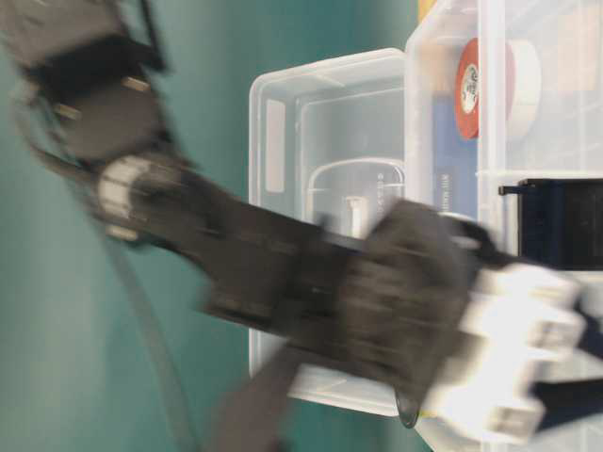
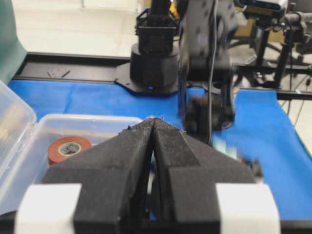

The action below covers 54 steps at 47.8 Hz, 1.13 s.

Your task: Pick the screwdriver from the toolbox among several items.

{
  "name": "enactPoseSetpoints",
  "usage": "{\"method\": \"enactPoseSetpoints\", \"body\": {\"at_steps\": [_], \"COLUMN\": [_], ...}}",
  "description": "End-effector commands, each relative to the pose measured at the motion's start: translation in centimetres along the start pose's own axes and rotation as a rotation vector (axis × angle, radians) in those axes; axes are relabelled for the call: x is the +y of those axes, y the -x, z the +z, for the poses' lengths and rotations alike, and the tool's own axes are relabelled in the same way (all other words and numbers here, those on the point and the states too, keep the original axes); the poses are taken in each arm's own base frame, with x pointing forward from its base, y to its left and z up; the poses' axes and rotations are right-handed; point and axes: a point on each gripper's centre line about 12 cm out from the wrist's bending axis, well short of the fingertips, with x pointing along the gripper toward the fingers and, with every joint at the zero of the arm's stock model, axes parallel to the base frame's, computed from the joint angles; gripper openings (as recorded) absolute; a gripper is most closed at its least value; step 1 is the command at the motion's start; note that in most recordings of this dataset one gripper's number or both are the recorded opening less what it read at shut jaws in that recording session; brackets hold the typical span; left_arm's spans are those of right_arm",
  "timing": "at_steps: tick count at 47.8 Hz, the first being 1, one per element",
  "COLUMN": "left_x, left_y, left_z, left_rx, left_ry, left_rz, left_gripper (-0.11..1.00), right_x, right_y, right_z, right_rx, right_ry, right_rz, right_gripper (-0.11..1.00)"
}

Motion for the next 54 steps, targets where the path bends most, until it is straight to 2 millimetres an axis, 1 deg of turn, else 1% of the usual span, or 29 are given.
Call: {"method": "enactPoseSetpoints", "body": {"at_steps": [1, 3, 4, 10, 16, 18, 23, 28, 32, 35, 37, 42, 49, 54], "left_x": [0.0, 0.0, 0.0, 0.0, 0.0, 0.0, 0.0, 0.0, 0.0, 0.0, 0.0, 0.0, 0.0, 0.1], "left_y": [-0.1, 0.0, 0.0, 0.1, 0.1, 0.2, 0.2, 0.2, 0.2, 0.2, 0.2, 0.1, 0.1, 0.1], "left_z": [0.4, 0.3, 0.3, 0.3, 0.2, 0.1, 0.0, -0.1, -0.1, -0.2, -0.2, -0.3, -0.4, -0.5], "left_rx": [-0.006, -0.002, 0.000, 0.000, 0.005, 0.006, 0.011, 0.012, 0.014, 0.015, 0.015, 0.017, 0.015, 0.018], "left_ry": [0.003, 0.008, 0.008, 0.023, 0.026, 0.025, 0.025, 0.026, 0.024, 0.026, 0.026, 0.026, 0.024, 0.026], "left_rz": [0.002, 0.002, 0.001, 0.001, 0.002, 0.001, 0.002, 0.002, 0.002, 0.002, 0.002, 0.003, 0.002, 0.003], "left_gripper": [0.00, 0.00, 0.00, 0.00, 0.00, 0.00, 0.00, 0.00, 0.00, 0.00, 0.00, 0.00, 0.00, 0.00], "right_x": [0.7, 0.8, 0.7, 0.0, -1.3, -2.0, -3.6, -5.4, -6.6, -7.7, -8.6, -10.4, -12.3, -13.3], "right_y": [5.7, 7.3, 8.6, 13.7, 17.8, 18.9, 20.5, 22.6, 23.7, 24.1, 24.1, 23.8, 23.1, 22.5], "right_z": [1.2, 1.2, 1.1, 0.6, -1.1, -2.1, -4.7, -8.0, -10.6, -12.4, -13.9, -16.6, -19.4, -20.6], "right_rx": [-0.099, -0.123, -0.141, -0.230, -0.319, -0.355, -0.433, -0.541, -0.632, -0.692, -0.730, -0.774, -0.795, -0.799], "right_ry": [0.022, 0.038, 0.047, 0.089, 0.128, 0.142, 0.166, 0.187, 0.201, 0.208, 0.209, 0.203, 0.190, 0.179], "right_rz": [0.030, 0.030, 0.027, 0.022, 0.022, 0.031, 0.068, 0.134, 0.195, 0.229, 0.252, 0.272, 0.267, 0.254], "right_gripper": [0.75, 0.74, 0.75, 0.75, 0.76, 0.76, 0.75, 0.76, 0.76, 0.75, 0.76, 0.76, 0.76, 0.76]}}
